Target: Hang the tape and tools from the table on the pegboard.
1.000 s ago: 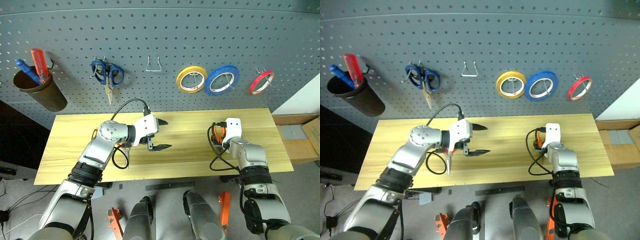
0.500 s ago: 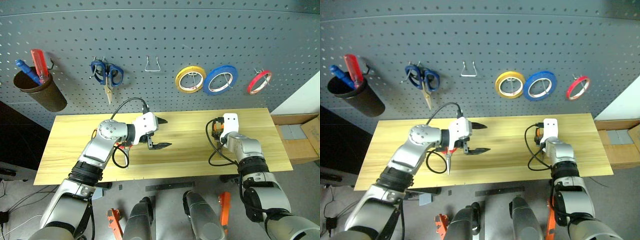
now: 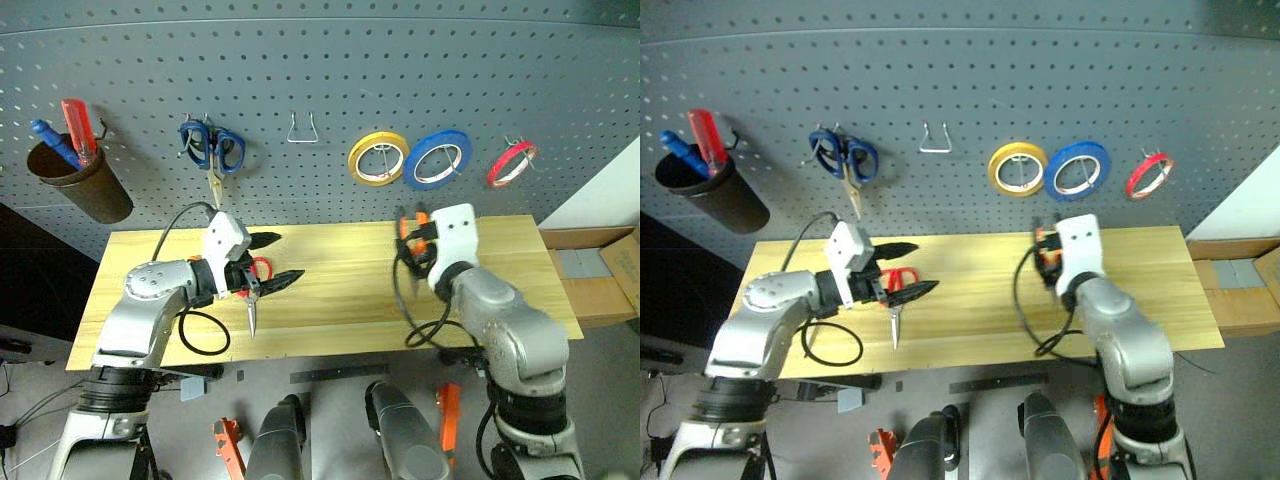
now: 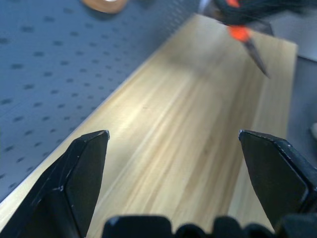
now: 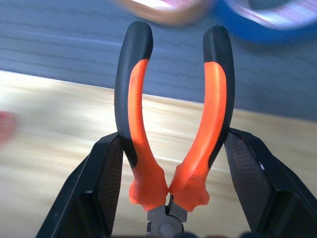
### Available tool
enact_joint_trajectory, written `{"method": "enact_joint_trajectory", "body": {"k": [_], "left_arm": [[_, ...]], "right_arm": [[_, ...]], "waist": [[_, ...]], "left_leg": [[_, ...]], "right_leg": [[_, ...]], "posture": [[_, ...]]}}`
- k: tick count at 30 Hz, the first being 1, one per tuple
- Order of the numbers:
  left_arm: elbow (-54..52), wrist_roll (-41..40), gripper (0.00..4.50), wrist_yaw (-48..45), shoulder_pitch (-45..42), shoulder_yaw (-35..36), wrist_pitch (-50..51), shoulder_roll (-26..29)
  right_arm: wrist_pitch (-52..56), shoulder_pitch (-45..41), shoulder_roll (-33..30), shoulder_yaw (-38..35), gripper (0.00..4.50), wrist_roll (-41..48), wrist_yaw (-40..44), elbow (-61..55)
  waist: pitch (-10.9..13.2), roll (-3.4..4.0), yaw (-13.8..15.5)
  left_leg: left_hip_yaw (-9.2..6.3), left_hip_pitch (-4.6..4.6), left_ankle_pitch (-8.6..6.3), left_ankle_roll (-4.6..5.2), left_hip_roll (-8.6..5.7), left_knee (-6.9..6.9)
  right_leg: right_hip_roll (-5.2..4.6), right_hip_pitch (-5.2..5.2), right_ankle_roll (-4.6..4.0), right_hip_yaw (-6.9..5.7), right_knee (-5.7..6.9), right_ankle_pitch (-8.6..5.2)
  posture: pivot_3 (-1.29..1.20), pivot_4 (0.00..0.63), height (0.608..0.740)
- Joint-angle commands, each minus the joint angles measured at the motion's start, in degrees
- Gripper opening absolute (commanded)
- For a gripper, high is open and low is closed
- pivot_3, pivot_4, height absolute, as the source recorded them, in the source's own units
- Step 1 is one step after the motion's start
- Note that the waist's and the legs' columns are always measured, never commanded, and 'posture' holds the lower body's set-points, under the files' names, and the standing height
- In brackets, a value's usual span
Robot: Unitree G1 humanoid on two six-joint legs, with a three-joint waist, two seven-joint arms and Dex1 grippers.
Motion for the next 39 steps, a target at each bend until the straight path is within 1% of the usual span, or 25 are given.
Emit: {"method": "enact_joint_trajectory", "body": {"k": [1,6,10,15,19,24,31,35,39], "left_arm": [[-3.43,-2.59,4.50,2.62,0.96,4.70,1.19,0.99],[-4.01,-3.88,4.50,4.41,2.07,7.64,2.95,2.47],[-5.21,-5.02,4.50,6.03,2.45,9.72,4.20,3.21],[-7.33,-6.58,4.50,7.71,3.10,10.85,6.02,3.29],[-8.68,-7.06,4.50,8.74,2.97,10.61,6.69,3.13],[-9.03,-7.37,4.50,10.00,1.84,9.91,6.76,2.74],[-8.61,-7.55,4.50,10.50,-0.47,7.96,6.92,1.89],[-8.05,-7.46,4.50,10.51,-1.29,7.12,6.55,1.60],[-7.71,-7.27,4.50,10.50,-1.82,6.42,6.19,1.34]], "right_arm": [[0.79,-6.44,2.17,2.06,2.65,0.07,-1.38,-6.70],[-3.65,-16.83,4.69,1.55,2.65,-0.86,-1.00,0.92],[-12.87,-26.03,7.23,0.79,2.65,-1.58,-0.50,13.42],[-22.39,-35.69,11.07,-0.67,2.64,-1.90,-1.31,25.85],[-29.34,-40.82,12.62,-1.95,2.64,-2.63,-1.72,33.58],[-37.61,-44.03,12.53,-2.71,2.64,-4.42,-2.11,40.74],[-49.65,-46.78,11.21,-1.56,2.64,-9.19,-2.79,50.44],[-52.90,-47.66,11.41,-2.30,2.64,-9.75,-3.12,54.15],[-55.60,-45.58,10.79,-1.43,2.64,-11.49,-2.59,56.85]], "waist": [[-0.01,-0.01,0.00],[-0.15,-0.20,0.04],[-0.18,-0.24,0.17],[-0.23,-0.34,0.50],[-0.35,-0.51,0.81],[-0.51,-0.69,2.01],[-0.55,-0.72,3.09],[-0.56,-0.74,3.07],[-0.58,-0.75,3.12]], "left_leg": [[0.00,-0.01,0.00,0.00,0.00,0.06],[-0.02,-0.01,0.01,-0.01,0.02,0.14],[-0.02,-0.08,0.00,-0.01,-0.02,0.08],[0.03,-0.46,0.00,-0.01,-0.01,0.05],[0.07,-0.50,0.00,-0.02,0.01,-0.04],[0.10,-0.50,0.01,-0.04,0.01,-0.02],[0.13,-0.50,0.03,-0.07,0.01,0.00],[0.16,-0.50,0.04,-0.07,0.02,0.04],[0.09,-0.49,0.08,-0.13,0.02,0.10]], "right_leg": [[0.00,0.00,0.03,0.00,0.00,-0.02],[0.00,0.01,-0.02,-0.05,0.02,0.01],[-0.06,-0.07,-0.05,-0.08,0.03,0.04],[-0.11,-0.59,-0.12,-0.07,0.10,0.08],[-0.13,-0.71,-0.16,-0.07,0.09,0.10],[-0.13,-0.72,-0.23,-0.11,0.10,0.14],[-0.13,-0.73,-0.28,-0.15,0.12,0.18],[-0.13,-0.73,-0.30,-0.13,0.16,0.20],[-0.11,-0.71,-0.38,-0.21,0.23,0.26]], "posture": [[-0.15,0.273,0.740],[-0.13,0.260,0.740],[-0.09,0.245,0.740],[-0.06,0.230,0.740],[-0.04,0.219,0.740],[-0.03,0.208,0.740],[-0.03,0.210,0.740],[-0.03,0.211,0.740],[-0.03,0.214,0.740]]}}
